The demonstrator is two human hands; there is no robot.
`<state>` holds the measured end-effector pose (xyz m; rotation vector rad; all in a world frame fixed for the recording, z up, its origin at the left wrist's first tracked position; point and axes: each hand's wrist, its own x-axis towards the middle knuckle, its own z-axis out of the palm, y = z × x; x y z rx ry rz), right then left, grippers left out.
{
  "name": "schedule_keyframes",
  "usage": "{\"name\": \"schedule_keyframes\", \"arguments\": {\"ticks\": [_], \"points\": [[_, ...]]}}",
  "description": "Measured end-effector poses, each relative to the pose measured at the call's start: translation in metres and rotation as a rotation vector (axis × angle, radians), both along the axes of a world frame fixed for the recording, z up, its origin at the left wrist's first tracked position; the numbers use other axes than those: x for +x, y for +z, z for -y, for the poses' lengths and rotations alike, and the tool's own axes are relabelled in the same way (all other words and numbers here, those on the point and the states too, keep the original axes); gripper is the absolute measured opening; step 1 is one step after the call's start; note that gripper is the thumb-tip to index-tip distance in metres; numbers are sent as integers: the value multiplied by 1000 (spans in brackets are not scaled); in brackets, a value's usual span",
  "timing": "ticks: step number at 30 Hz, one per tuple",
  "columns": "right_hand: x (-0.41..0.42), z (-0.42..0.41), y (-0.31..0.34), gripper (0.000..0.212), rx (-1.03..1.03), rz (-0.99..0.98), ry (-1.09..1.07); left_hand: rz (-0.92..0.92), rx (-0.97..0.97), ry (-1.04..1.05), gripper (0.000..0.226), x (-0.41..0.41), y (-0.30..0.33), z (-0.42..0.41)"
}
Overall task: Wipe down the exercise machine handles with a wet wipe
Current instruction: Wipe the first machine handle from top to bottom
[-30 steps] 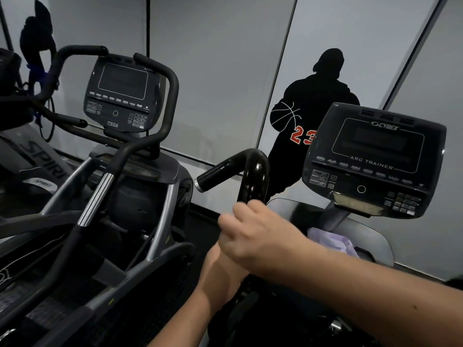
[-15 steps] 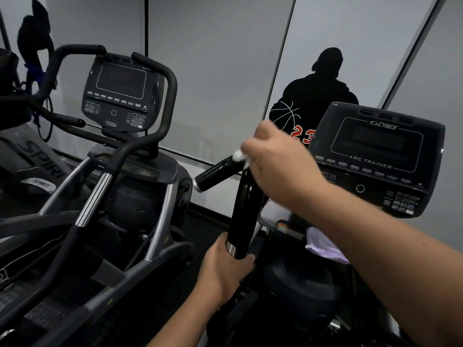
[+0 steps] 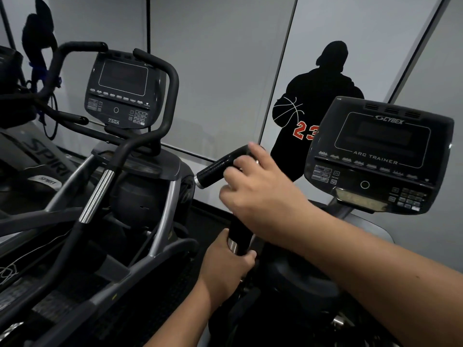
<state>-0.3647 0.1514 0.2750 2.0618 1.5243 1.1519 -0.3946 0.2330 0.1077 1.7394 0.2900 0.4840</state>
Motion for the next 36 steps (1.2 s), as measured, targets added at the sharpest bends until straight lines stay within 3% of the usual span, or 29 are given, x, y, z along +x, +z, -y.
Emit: {"name": "schedule_keyframes", "arguments": {"ticks": [2,4,5,6,8,9,11,12,14,16,19,22,24,26,30,32,36], "points": [[-2,-5,-1,28,-40,4,-5,19,32,-28,19,-7,7,-1],[-9,-8,-24,33,-131,-2,56,88,230,183,3,-5,28,4],[-14,-7,-39,31,-213,-15,75,49,227,281,8,-2,41,-11],[-18,-6,-51,27,-299,-27,90,52,161,201,14,5,54,-1],[-19,-4,-59,20,-365,-54,133,-23,218,276,23,8,62,11],[-14,-4,-52,19,-327,-65,152,-153,156,147,23,-6,54,10],[-4,-5,-24,18,-173,-78,165,-76,141,124,18,-2,30,18],[2,-5,-7,17,-94,-68,142,-49,67,18,18,-6,20,8],[14,-2,20,17,18,-23,72,-32,-51,-8,20,-10,7,0],[16,3,27,10,97,-22,45,-20,-24,-12,20,-6,7,3],[0,17,-2,5,49,-55,173,-18,45,-7,27,-5,6,1],[-8,30,-24,12,-106,-73,244,-39,132,-139,40,-8,7,2],[4,32,-16,11,-34,-58,210,-37,52,-68,23,-8,8,2],[23,27,3,11,173,-116,138,-50,-3,-12,21,-6,10,1],[50,15,31,17,429,-412,-13,-104,-65,-48,22,-8,11,0],[48,10,29,18,473,-458,-37,-107,-76,-56,23,-9,13,2],[21,15,6,15,392,-315,34,-108,-11,-17,21,-10,15,3]]}}
